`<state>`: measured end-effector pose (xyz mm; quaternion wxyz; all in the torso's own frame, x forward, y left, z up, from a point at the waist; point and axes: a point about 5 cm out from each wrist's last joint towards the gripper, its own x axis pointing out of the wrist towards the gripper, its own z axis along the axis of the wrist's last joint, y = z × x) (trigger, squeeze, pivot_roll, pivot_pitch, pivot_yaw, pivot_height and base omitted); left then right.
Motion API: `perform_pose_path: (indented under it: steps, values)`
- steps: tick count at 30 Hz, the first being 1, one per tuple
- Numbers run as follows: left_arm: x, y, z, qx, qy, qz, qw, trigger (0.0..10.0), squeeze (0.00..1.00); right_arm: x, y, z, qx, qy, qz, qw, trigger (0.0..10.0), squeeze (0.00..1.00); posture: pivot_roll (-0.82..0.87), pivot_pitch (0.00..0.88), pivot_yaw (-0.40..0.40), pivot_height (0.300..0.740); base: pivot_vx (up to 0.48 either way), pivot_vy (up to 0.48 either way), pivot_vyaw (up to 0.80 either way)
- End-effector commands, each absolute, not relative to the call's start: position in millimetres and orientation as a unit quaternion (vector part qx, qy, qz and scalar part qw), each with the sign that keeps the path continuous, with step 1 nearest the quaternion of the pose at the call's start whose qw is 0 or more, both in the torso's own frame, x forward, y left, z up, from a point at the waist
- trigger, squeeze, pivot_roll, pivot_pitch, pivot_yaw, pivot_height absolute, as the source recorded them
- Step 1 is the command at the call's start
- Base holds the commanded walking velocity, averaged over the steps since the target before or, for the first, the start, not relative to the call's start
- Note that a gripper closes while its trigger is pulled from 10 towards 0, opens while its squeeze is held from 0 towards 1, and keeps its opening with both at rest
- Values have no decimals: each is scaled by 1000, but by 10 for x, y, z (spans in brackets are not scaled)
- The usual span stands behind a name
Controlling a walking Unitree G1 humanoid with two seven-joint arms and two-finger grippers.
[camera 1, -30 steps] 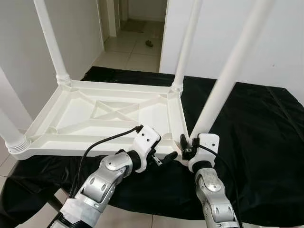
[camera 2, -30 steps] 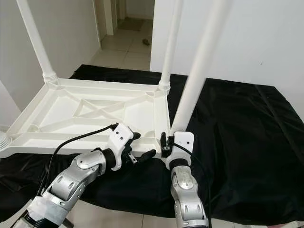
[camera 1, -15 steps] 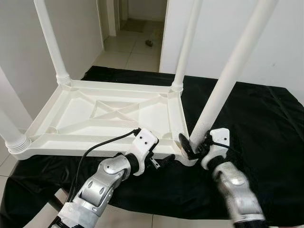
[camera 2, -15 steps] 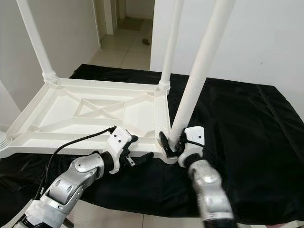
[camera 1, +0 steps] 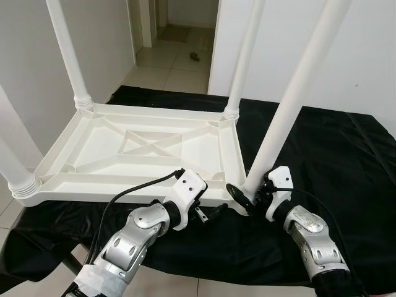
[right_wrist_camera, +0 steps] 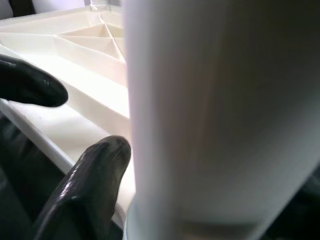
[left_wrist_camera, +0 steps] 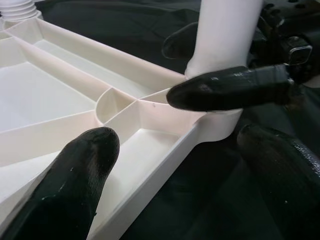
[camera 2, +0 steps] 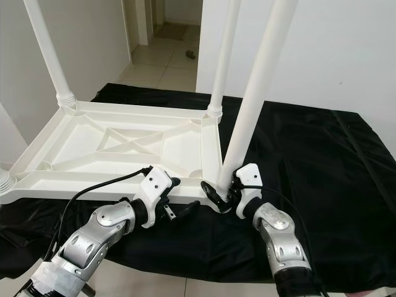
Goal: Building children table
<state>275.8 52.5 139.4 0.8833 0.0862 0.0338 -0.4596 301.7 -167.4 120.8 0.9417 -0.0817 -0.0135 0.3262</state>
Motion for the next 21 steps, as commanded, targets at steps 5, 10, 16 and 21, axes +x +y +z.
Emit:
perform_pose_path:
  steps: [5, 10, 16, 21]
  values:
    - [2707, 520, 1396, 93, 32, -480, 872, 10000, 0, 3066, -1741, 1134, -85, 3, 346, 934, 0, 0, 40, 0, -48, 740, 0, 0, 0]
    - [2710, 521, 1389, 95, 32, -479, 872, 10000, 0, 3085, -1782, 1139, -82, 8, 320, 944, 0, 0, 40, 0, -48, 740, 0, 0, 0]
    - [2704, 516, 1395, 95, 30, -480, 872, 10000, 0, 3087, -1796, 1143, -72, 16, 266, 961, 0, 0, 34, 0, -52, 740, 0, 0, 0]
    - [2700, 517, 1393, 94, 29, -480, 872, 10000, 0, 3072, -1770, 1154, -51, 15, 209, 976, 0, 0, 29, 0, -47, 740, 0, 0, 0]
